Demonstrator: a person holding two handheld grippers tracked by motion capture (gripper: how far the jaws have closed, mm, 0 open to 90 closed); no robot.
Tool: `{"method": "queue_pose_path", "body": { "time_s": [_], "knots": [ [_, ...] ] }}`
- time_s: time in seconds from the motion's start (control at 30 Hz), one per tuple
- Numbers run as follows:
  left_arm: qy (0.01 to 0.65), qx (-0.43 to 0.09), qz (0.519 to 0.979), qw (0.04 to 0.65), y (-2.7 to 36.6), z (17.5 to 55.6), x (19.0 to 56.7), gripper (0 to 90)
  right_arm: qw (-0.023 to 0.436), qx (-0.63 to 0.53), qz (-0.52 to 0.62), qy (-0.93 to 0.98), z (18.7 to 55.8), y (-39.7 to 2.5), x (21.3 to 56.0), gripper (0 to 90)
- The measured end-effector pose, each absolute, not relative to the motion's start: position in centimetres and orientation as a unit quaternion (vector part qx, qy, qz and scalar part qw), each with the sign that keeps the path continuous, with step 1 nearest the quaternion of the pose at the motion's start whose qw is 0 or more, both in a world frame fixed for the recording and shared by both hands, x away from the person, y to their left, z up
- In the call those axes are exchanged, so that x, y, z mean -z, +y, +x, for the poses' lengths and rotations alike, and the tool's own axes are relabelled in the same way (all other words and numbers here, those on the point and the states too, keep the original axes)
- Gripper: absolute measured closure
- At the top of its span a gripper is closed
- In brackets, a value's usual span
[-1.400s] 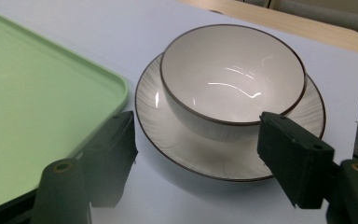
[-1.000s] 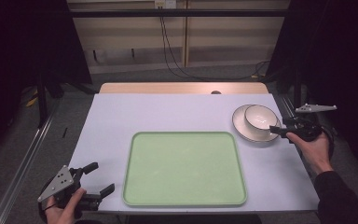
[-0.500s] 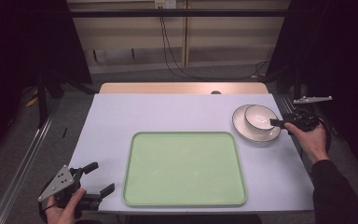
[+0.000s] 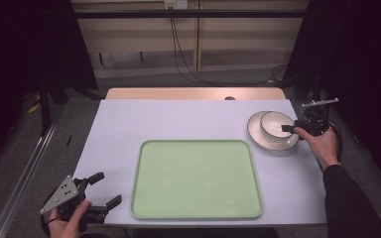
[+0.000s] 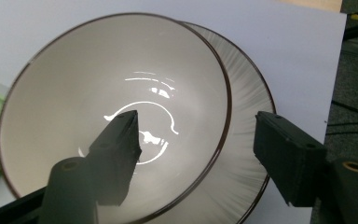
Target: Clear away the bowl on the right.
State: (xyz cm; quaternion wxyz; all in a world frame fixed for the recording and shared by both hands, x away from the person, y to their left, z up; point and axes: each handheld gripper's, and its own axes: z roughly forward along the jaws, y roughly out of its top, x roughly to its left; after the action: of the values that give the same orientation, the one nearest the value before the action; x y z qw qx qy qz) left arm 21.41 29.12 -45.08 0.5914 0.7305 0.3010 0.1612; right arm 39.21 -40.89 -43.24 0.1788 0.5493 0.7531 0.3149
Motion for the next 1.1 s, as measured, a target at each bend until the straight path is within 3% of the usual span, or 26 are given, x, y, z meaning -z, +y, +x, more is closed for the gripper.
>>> {"method": "queue_pose_path", "body": {
  "time_s": [0.73,1.1],
  "knots": [
    [0.303,-0.164,0.733,0.587,29.1,21.5,45.1,1.3,0.159,-0.288,0.591,0.737,40.9,-40.4,45.2,72.4],
    [0.3,-0.165,0.735,0.586,29.1,21.5,45.1,1.3,0.156,-0.298,0.606,0.721,40.9,-40.3,45.1,77.8]
  ]
}}
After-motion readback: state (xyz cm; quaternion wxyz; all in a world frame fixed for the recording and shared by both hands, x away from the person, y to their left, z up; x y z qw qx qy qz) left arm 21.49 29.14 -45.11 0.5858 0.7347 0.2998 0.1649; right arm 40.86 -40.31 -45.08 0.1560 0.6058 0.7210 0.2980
